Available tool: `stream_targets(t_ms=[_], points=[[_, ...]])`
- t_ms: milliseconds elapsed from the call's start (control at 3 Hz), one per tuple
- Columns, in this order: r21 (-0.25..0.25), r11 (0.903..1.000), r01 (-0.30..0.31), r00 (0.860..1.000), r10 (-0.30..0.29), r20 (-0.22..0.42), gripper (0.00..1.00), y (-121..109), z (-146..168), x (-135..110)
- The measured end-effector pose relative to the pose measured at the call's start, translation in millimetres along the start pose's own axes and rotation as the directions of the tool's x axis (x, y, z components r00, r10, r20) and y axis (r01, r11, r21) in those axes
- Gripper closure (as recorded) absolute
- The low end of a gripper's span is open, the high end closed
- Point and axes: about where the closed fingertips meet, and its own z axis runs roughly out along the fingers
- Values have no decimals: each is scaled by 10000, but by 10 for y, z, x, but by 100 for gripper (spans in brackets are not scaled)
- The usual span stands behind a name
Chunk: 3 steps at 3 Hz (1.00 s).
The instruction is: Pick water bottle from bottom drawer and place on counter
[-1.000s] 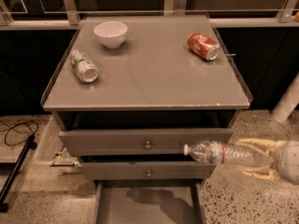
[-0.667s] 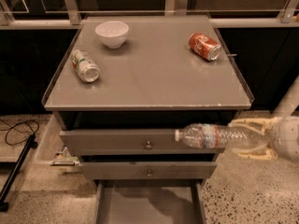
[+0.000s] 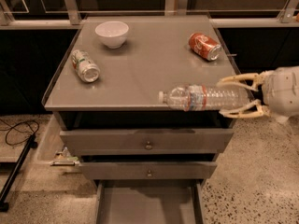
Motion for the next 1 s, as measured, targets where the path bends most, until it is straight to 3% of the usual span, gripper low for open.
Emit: stream_targets(t_ms=[333, 667, 1000], points=[[563, 9972, -484, 9978, 458, 479, 100, -438, -178, 119], [554, 9973, -481, 9978, 455, 481, 100, -439, -174, 118], [197, 9974, -687, 9966, 676, 478, 100, -620, 5, 233]])
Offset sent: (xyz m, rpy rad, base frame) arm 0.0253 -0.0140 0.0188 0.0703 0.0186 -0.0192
